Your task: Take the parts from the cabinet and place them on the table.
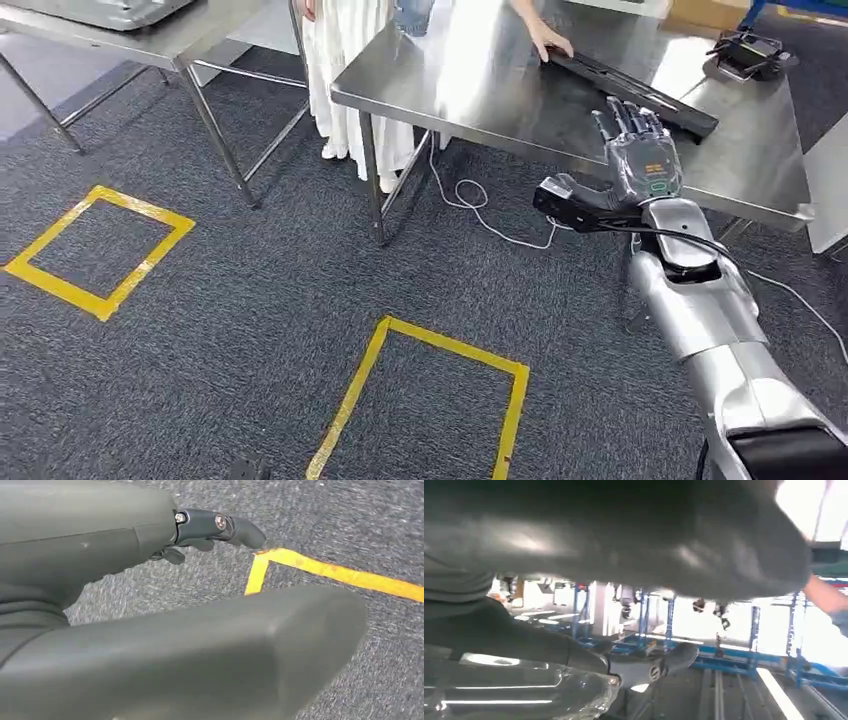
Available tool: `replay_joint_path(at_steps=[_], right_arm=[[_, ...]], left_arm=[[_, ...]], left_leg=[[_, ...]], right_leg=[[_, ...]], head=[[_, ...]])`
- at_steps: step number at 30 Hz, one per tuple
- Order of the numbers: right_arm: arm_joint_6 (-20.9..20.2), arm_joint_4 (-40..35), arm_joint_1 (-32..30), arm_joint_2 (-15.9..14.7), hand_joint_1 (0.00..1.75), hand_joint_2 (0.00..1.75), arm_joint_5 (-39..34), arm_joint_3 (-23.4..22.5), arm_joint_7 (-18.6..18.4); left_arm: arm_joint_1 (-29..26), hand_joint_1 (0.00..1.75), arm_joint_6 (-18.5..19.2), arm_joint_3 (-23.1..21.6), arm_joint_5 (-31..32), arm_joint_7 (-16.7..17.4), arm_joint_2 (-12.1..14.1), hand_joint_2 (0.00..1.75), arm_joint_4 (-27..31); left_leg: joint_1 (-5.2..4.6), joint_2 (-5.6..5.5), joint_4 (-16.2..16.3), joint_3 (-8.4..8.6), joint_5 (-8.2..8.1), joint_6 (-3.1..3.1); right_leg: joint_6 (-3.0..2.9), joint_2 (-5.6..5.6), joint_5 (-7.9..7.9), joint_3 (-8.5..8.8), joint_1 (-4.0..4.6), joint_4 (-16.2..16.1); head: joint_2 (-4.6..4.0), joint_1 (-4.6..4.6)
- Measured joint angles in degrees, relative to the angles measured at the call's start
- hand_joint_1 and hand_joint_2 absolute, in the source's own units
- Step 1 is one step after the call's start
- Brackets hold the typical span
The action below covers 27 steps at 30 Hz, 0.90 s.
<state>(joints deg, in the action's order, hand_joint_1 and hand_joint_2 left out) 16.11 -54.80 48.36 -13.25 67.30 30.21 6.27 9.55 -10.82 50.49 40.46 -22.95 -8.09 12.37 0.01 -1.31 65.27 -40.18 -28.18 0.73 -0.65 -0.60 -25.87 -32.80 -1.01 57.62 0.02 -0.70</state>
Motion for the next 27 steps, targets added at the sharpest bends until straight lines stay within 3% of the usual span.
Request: replay_joint_path(at_steps=[2, 3, 4, 5, 6, 7, 8, 9, 12, 13, 14, 15, 16, 17, 18, 19, 20, 22, 23, 24, 27], right_arm=[[0.0, 0.0, -0.1, 0.0, 0.0, 0.0, 0.0, 0.2, 0.0], [0.0, 0.1, -0.2, 0.0, 0.0, 0.0, 0.0, 0.3, 0.0], [0.0, 0.2, -0.3, 0.1, 0.0, 0.0, 0.0, 0.4, 0.0], [0.1, 0.2, -0.4, 0.1, 0.0, 0.0, 0.0, 0.5, 0.0], [0.2, 0.2, -0.5, 0.1, 0.0, 0.0, 0.0, 0.6, 0.0], [0.3, 0.2, -0.5, 0.1, 0.0, 0.0, 0.0, 0.7, 0.1], [0.4, 0.1, -0.4, 0.1, 0.0, 0.0, 0.0, 0.8, 0.1], [0.5, 0.2, -0.4, -0.1, 0.0, 0.0, 0.0, 0.8, 0.1], [0.6, 0.1, -0.4, 0.0, 0.0, 0.0, 0.0, 1.0, 0.2], [0.7, 0.1, -0.5, 0.0, 0.0, 0.0, 0.0, 1.1, 0.2], [0.7, 0.1, -0.5, 0.0, 0.0, 0.0, 0.1, 1.2, 0.4], [0.8, 0.1, -0.5, -0.2, 0.0, 0.0, 0.2, 1.3, 0.6], [0.8, 0.1, -0.6, -0.4, 0.0, 0.0, 0.2, 1.4, 0.6], [0.8, 0.2, -0.8, -0.7, 0.0, 0.0, 0.2, 1.5, 0.6], [0.9, 0.2, -1.1, -0.7, 0.0, 0.0, 0.2, 1.6, 0.8], [1.0, 0.2, -1.5, -0.7, 0.0, 0.0, 0.2, 1.7, 0.9], [1.0, 0.2, -1.7, -0.7, 0.0, 0.0, 0.2, 1.8, 0.9], [1.1, 0.1, -1.8, -0.5, 0.0, 0.0, 0.2, 1.8, 0.9], [1.2, 0.1, -1.8, -0.5, 0.0, 0.0, 0.2, 1.8, 0.9], [1.2, 0.1, -1.8, -0.4, 0.0, 0.0, 0.2, 1.9, 0.9], [1.3, 0.0, -1.8, -0.1, 0.0, 0.0, 0.2, 2.1, 0.9]], left_arm=[[0.0, 0.0, 0.0, 0.0, 0.0, 0.0, 0.1, 0.0, 0.0], [-0.1, 0.0, 0.0, -0.1, 0.0, 0.1, 0.1, 0.0, 0.0], [-0.2, 0.0, 0.0, -0.2, 0.0, 0.1, 0.1, 0.0, 0.0], [-0.3, 0.0, 0.0, -0.2, 0.0, 0.1, 0.1, 0.0, 0.0], [-0.2, 0.0, 0.0, -0.3, 0.2, 0.1, 0.2, 0.0, 0.0], [-0.2, 0.0, 0.0, -0.3, 0.2, 0.1, 0.3, 0.0, 0.0], [-0.1, 0.0, 0.0, -0.3, 0.2, 0.2, 0.2, 0.0, 0.0], [0.0, 0.0, 0.0, -0.3, 0.2, 0.2, 0.2, 0.0, 0.0], [-0.2, 0.0, 0.0, -0.3, 0.2, 0.3, 0.3, 0.0, 0.0], [-0.2, 0.0, 0.0, -0.3, 0.2, 0.3, 0.3, 0.0, 0.0], [-0.3, 0.0, 0.0, -0.3, 0.2, 0.3, 0.2, 0.0, 0.0], [-0.2, 0.0, 0.0, -0.3, 0.2, 0.3, 0.3, 0.0, 0.0], [-0.1, 0.0, 0.0, -0.3, 0.2, 0.3, 0.2, 0.0, 0.0], [-0.1, 0.0, 0.0, -0.3, 0.2, 0.3, 0.2, 0.0, 0.0], [-0.3, 0.0, 0.0, -0.3, 0.2, 0.4, 0.2, 0.0, 0.0], [-0.5, 0.0, 0.0, -0.3, 0.2, 0.5, 0.2, 0.0, 0.0], [-0.6, 0.0, -0.1, -0.3, 0.2, 0.5, 0.2, 0.0, 0.0], [-0.6, 0.0, -0.2, -0.3, 0.2, 0.6, 0.1, 0.0, 0.0], [-0.6, 0.0, -0.2, -0.3, 0.2, 0.6, 0.1, 0.0, 0.0], [-0.5, 0.0, -0.2, -0.3, 0.2, 0.6, 0.1, 0.0, 0.0], [-0.9, 0.0, -0.2, -0.3, 0.2, 0.7, 0.1, 0.0, 0.0]], left_leg=[[0.47, 0.54, 8.6, -3.51, -4.09, -0.77], [0.75, 0.68, 11.1, -4.38, -4.75, -1.17], [1.1, 0.98, 10.8, -3.92, -4.14, -1.5], [1.48, 1.41, 8.0, -2.14, -2.54, -1.83], [1.79, 2.16, 3.2, 0.78, -0.42, -2.11], [1.97, 3.78, -1.8, 3.85, 1.37, -2.33], [1.7, 6.15, -4.6, 5.23, 0.59, -2.33], [1.51, 4.91, -4.9, 5.14, 1.2, -1.36], [0.69, 2.96, -4.9, 4.34, 1.88, 0.0], [0.97, 2.45, -5.6, 4.56, 2.47, 0.87], [1.01, 2.04, -5.7, 4.39, 2.79, 1.36], [1.11, 1.64, -5.7, 4.08, 3.09, 1.81], [1.14, 0.95, -5.7, 3.8, 3.27, 2.06], [1.13, 0.15, -5.7, 3.5, 3.45, 2.18], [1.06, -0.61, -5.7, 3.27, 3.68, 2.16], [0.99, -1.38, -5.7, 3.1, 3.89, 2.07], [0.98, -2.1, -5.7, 2.95, 4.07, 1.92], [1.08, -3.6, -5.7, 2.77, 4.49, 1.48], [1.13, -4.25, -5.7, 2.66, 4.69, 1.17], [0.8, -4.95, -5.6, 2.33, 4.89, 0.73], [1.01, -6.56, -6.3, 1.75, 5.97, -0.58]], right_leg=[[0.02, -1.3, 0.12, -0.34, 0.13, 0.0], [-0.02, -1.94, 0.23, -0.48, 0.12, 0.0], [0.12, -2.61, 0.32, -0.62, 0.06, 0.1], [0.22, -3.18, 0.37, -0.77, -0.08, 0.2], [0.26, -3.8, 0.35, -0.93, -0.21, 0.5], [0.47, -4.33, 0.21, -1.09, -0.24, 0.9], [0.99, -4.87, 0.03, -1.34, 0.02, 1.3], [1.4, -5.22, -0.19, -1.61, 0.74, 1.7], [2.55, -6.96, 0.38, -1.29, 0.87, 1.3], [3.01, -6.82, 0.09, -1.78, 0.86, 1.5], [3.05, -4.01, -1.03, -2.34, 0.23, 2.8], [2.61, -1.82, -2.86, -3.53, 0.12, 5.7], [2.32, -0.68, -4.92, -5.31, -0.02, 10.0], [2.21, -0.05, -7.01, -7.6, -0.07, 15.2], [2.4, 0.28, -8.03, -8.97, 0.07, 18.7], [2.75, 0.41, -7.93, -8.98, 0.07, 19.2], [3.1, 0.43, -6.99, -7.68, 0.06, 17.1], [3.92, 1.28, -3.46, -2.05, -0.09, 7.1], [3.95, 4.42, -2.63, 0.54, -0.44, 2.3], [3.39, 5.49, -2.89, 0.87, -0.06, 1.4], [2.46, 3.47, -2.33, 0.71, 0.72, 1.6]], head=[[0.0, 0.04], [0.0, 0.0], [0.0, 0.0], [0.0, -0.04], [0.0, 0.04], [0.02, -0.07], [0.0, -0.08], [0.0, -0.02], [0.0, 0.24], [0.0, 0.22], [0.0, 0.37], [0.0, 0.3], [0.0, 0.55], [0.0, 0.63], [0.0, 0.63], [0.0, 0.5], [0.0, 0.59], [0.0, 0.59], [0.0, 0.63], [0.0, 0.48], [0.0, 0.52]])
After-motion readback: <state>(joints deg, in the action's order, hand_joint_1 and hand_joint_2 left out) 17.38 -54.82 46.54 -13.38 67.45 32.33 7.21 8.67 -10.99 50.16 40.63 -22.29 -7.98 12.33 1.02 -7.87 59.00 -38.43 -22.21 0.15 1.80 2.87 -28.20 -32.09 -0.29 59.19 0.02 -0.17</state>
